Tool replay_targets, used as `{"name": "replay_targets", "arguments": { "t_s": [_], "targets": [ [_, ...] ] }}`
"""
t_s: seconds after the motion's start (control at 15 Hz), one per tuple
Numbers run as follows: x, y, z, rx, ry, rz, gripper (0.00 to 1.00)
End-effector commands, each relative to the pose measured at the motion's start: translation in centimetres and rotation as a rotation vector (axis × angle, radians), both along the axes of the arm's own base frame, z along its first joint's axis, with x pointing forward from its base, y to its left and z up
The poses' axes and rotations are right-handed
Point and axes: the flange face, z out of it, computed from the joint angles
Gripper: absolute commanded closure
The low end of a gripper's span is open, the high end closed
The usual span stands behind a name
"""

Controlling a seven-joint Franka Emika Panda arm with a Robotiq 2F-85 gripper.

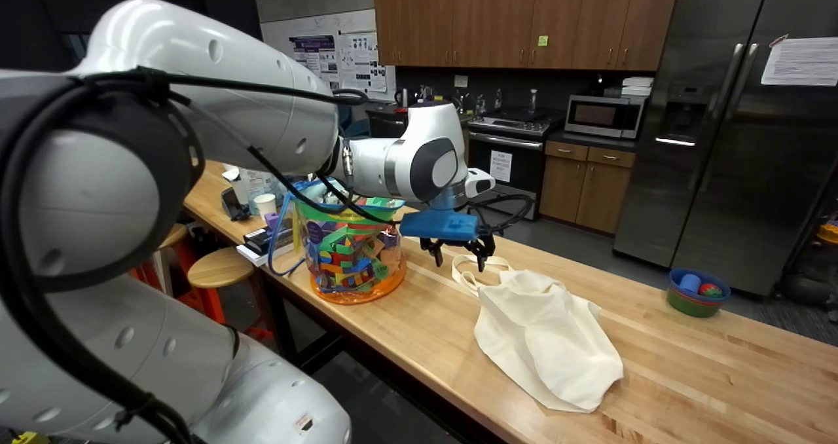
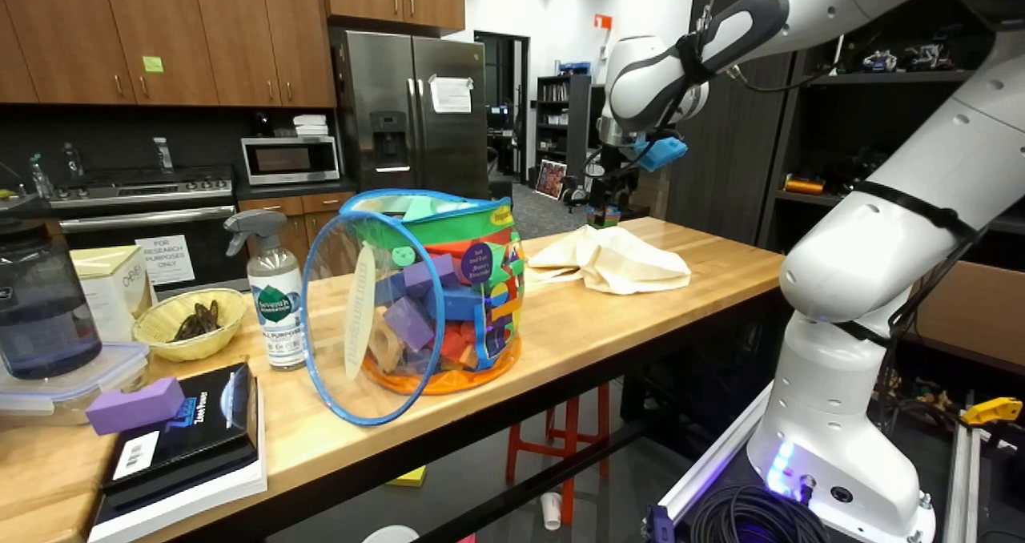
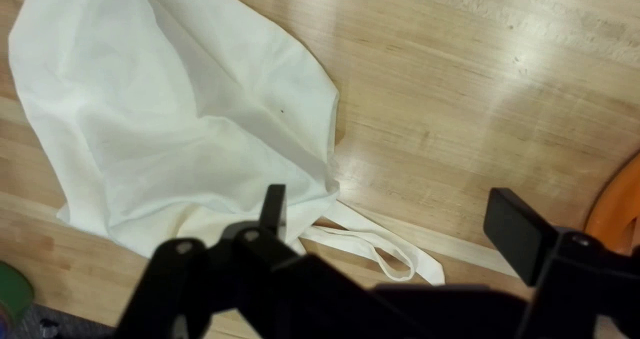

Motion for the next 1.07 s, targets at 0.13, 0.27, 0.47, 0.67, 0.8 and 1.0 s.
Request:
{"name": "replay_targets", "arguments": {
  "t_s": [0.13, 0.27, 0.47, 0.67, 0.8, 1.0],
  "targets": [
    [-1.5, -3.6, -2.0, -0.089, -0.052, -0.005, 0.0],
    [-1.8, -5.7, -2.6, -0.145, -0.076, 0.03, 0.0],
    [-2.4, -8.7, -3.5, -0.194, -0.137, 0.083, 0.0],
    [-2.6, -10.8, -5.2, -0.183, -0.197, 0.096, 0.0],
    [-2.3, -11.1, -6.6, -0.162, -0.218, 0.107, 0.0],
    [-1.8, -10.4, -8.7, -0.128, -0.243, 0.106, 0.0]
  ]
}}
